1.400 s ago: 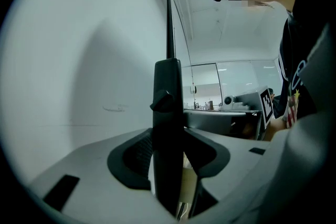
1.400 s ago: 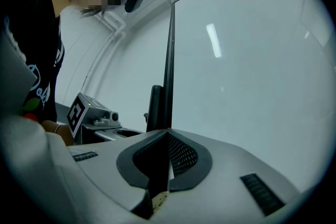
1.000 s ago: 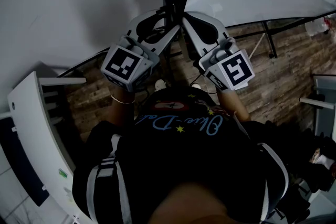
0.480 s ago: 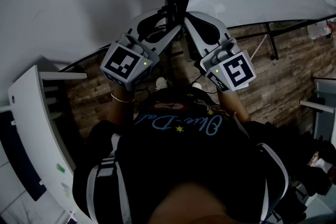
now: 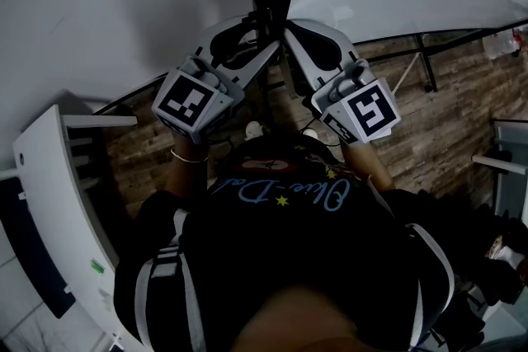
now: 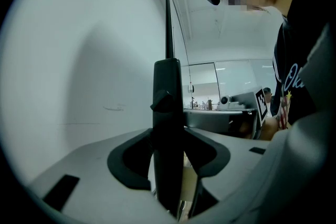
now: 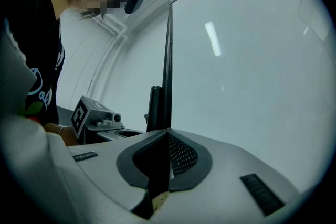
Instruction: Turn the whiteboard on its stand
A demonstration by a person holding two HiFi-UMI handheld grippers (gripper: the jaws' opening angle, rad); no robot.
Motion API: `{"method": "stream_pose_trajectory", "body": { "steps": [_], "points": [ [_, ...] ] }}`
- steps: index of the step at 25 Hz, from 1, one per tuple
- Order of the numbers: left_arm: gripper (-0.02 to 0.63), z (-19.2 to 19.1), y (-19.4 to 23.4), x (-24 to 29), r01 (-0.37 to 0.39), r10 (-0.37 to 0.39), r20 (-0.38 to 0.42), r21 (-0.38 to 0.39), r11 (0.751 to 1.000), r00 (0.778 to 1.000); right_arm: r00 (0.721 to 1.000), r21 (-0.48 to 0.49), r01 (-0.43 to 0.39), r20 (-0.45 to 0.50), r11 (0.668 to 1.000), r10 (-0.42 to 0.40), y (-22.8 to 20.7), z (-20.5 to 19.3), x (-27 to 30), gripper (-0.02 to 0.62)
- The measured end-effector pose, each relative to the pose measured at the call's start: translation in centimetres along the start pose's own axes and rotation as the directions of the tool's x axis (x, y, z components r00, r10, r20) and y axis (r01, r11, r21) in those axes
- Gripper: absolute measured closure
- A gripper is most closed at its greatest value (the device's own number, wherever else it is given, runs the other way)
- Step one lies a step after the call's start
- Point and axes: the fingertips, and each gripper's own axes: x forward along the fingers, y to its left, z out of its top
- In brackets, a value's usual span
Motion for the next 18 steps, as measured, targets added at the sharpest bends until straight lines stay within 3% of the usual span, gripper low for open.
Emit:
{"method": "stream_pose_trajectory", "body": {
  "steps": [7, 18],
  "points": [
    [0.402, -0.27, 0.18, 0.0, -0.005, 0.005, -0.013, 0.027, 1.0, 1.0, 1.0, -0.002, -0.012, -0.002, 1.0, 0.012, 0.01, -0.17, 0.09, 0.577],
    [0.402, -0.17, 0.15, -0.03, -0.01, 0.01, -0.011, 0.007, 1.0, 1.0, 1.0, 0.007, -0.032, 0.001, 0.999, 0.032, 0.04, -0.18, 0.08, 0.577]
  ]
}}
